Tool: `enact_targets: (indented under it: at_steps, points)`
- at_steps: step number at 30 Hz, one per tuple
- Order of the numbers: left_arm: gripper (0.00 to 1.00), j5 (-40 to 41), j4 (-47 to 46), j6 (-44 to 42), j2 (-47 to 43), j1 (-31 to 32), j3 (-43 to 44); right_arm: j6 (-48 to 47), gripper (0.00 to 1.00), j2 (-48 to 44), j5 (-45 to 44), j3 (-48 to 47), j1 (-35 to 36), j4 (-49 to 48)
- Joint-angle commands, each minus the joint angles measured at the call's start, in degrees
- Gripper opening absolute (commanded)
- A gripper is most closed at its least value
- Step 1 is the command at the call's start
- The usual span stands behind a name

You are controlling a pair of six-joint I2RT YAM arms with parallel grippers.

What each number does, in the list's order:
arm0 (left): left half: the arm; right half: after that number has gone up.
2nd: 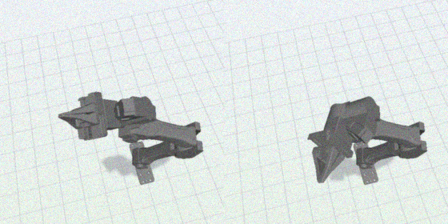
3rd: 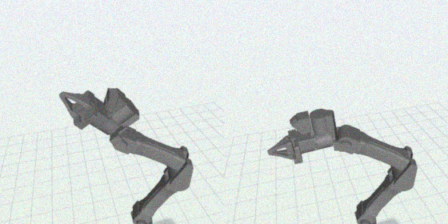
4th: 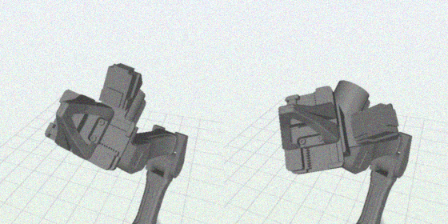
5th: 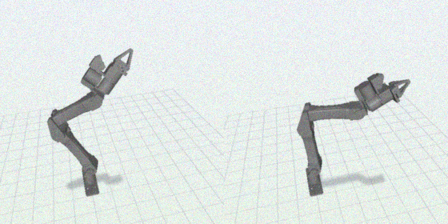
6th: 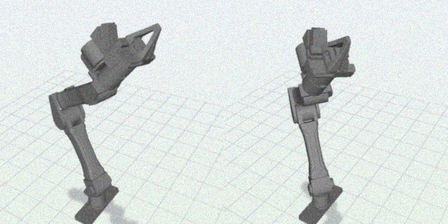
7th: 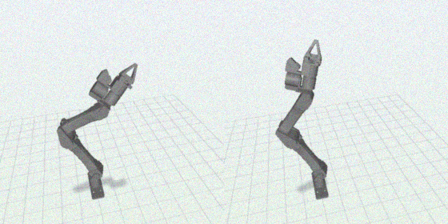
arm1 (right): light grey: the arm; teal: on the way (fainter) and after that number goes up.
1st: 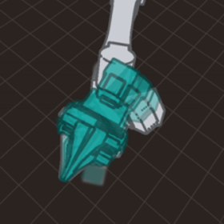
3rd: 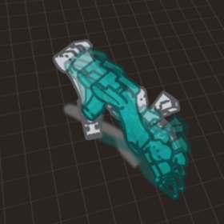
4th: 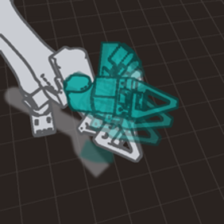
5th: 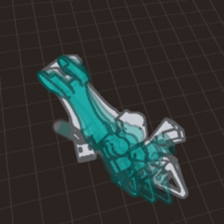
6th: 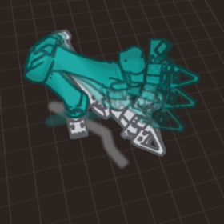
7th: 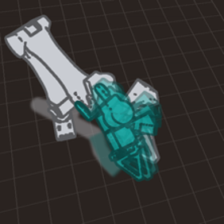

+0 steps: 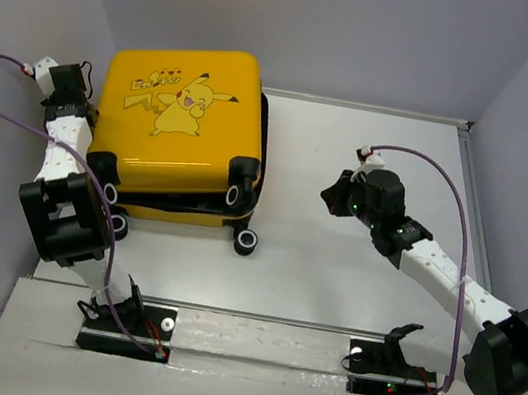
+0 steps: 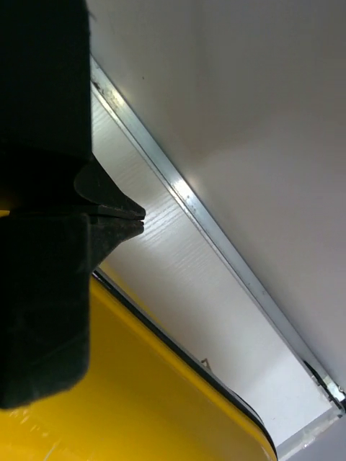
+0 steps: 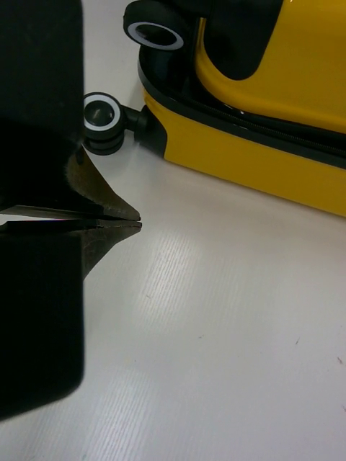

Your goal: Pack the luggage

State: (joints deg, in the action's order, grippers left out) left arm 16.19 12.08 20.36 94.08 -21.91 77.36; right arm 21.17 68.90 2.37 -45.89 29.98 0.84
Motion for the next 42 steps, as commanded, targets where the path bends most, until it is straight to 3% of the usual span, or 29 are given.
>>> enact_targets:
  at_steps: [1,4,11,18,22,25,28,32,34,37,42]
  points:
    - [0.06,-13.1,0.2,3.4,1.3,0.9,-4.8,-0.5,0.07,-1.2,0.4,1.2,-0.4,-3.5]
    - [0.06,-21.6,-1.9,5.3,1.5,1.2,-7.6,-0.6,0.07,-1.8,-0.4,1.6,-0.4,-3.5]
    - [0.06,-30.8,-7.1,9.3,-7.3,9.1,-21.0,-1.7,0.07,-3.0,-5.3,1.8,-0.4,-2.1]
    - [0.06,-32.6,-10.5,16.4,-20.8,23.5,-33.4,-2.9,0.07,-6.6,-12.9,-0.4,-0.9,5.3]
    - [0.06,-28.5,-10.6,18.9,-33.3,33.1,-35.3,-3.3,0.08,-12.3,-18.7,-2.2,-0.9,10.7]
    - [0.06,-14.9,-5.6,14.2,-37.8,35.4,-28.8,-2.4,0.11,-15.3,-20.2,-2.6,-0.9,13.5]
    - [0.18,-7.2,-4.4,9.4,-35.9,35.1,-19.5,-1.3,0.12,-16.6,-22.3,-4.0,-0.9,16.1]
    - [0.37,-9.4,-9.5,9.5,-26.5,34.7,-8.1,-0.6,0.13,-19.1,-22.8,-5.3,-0.9,17.7]
    - [0.40,-9.1,-9.7,8.8,-18.3,34.6,-0.2,-0.3,0.13,-20.0,-21.0,-6.1,-0.9,18.9]
    - [0.55,-11.8,-9.7,8.1,-6.6,32.7,11.0,-0.2,0.13,-21.3,-17.2,-5.9,-0.9,20.4]
    - [0.75,-19.3,-5.0,7.1,13.9,29.3,32.3,-0.8,0.11,-18.2,3.4,-6.3,0.0,21.1]
